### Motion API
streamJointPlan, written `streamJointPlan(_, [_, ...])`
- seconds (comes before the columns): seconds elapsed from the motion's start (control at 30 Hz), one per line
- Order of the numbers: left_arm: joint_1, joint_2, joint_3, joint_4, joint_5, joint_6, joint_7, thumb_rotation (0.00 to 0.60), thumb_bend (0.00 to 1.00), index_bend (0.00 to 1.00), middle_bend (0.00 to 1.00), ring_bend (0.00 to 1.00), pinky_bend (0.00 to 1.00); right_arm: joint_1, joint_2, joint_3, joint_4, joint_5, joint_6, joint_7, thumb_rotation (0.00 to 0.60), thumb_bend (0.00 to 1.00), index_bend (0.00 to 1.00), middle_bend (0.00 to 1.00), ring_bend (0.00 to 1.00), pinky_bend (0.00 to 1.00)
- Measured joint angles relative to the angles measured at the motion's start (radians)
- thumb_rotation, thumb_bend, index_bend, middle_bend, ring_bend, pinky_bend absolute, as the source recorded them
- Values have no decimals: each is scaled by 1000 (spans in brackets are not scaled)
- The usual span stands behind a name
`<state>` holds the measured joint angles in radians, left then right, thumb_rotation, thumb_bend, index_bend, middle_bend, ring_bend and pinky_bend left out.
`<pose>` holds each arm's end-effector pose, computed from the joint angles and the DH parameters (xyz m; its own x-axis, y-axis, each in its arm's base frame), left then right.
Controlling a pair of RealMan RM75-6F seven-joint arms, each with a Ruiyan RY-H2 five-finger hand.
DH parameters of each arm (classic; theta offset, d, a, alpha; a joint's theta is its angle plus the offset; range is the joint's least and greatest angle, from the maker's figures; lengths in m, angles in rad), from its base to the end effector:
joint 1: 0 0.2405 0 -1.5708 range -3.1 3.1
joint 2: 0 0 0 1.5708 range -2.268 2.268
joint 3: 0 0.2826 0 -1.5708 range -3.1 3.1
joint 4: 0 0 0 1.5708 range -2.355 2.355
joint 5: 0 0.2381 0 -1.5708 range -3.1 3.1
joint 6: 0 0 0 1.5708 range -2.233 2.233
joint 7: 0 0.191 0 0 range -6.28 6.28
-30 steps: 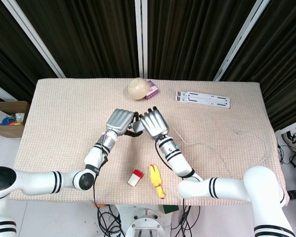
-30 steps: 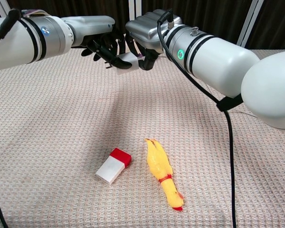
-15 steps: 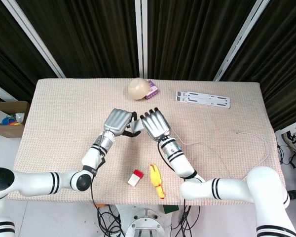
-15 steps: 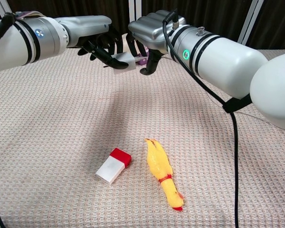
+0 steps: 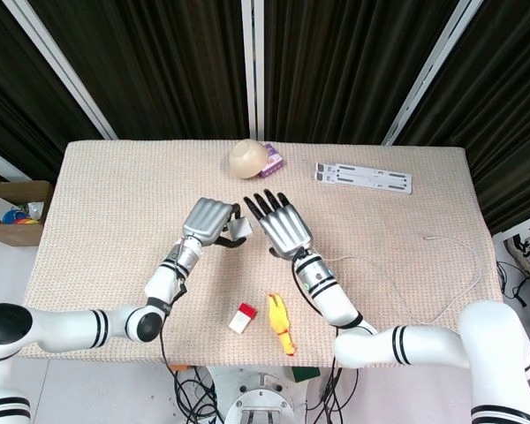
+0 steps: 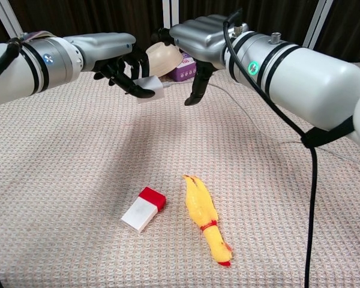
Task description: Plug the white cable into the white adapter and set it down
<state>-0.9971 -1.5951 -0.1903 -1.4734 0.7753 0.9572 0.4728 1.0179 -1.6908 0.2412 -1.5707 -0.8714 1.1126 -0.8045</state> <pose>-0.0844 0.4453 -0.0786 0.4500 0.2872 0.8456 0.8671 -0.3669 -0.3369 -0.0132 -0.4106 -0.0864 0.5869 -0.0577 0.8076 -0.7188 -0.4963 0.4869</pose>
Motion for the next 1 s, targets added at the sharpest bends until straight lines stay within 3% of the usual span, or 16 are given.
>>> streamJointPlan(0.13, [8, -41, 19, 75, 24, -14, -14, 482, 294, 568, 522, 646, 775, -47, 57, -17, -67, -48, 35, 48, 600, 77, 0, 81, 14, 164])
streamJointPlan(0.27, [15, -88, 42, 161, 57, -31, -23, 509, 288, 483, 435, 506, 724, -109, 136, -34, -141, -91, 82, 101, 600, 78, 0, 100, 14, 164])
streamJointPlan(0.33, [20, -111, 57, 207, 84, -38, -26, 515, 283, 408, 357, 410, 643, -148, 184, -44, -179, -115, 115, 129, 600, 78, 0, 111, 14, 164])
streamJointPlan(0.5, [38, -123, 83, 241, 128, -54, -20, 519, 260, 290, 265, 310, 499, -253, 308, -69, -256, -165, 195, 207, 600, 78, 0, 119, 14, 164])
streamJointPlan(0.7, [85, -50, 75, 150, 144, 2, -36, 522, 257, 282, 255, 290, 440, -376, 426, -104, -295, -214, 268, 332, 600, 87, 0, 138, 14, 172])
streamJointPlan(1.0, [279, 238, 123, -28, 254, 245, -76, 539, 245, 283, 265, 274, 331, -516, 580, -170, -223, -315, 272, 588, 600, 191, 19, 157, 18, 174])
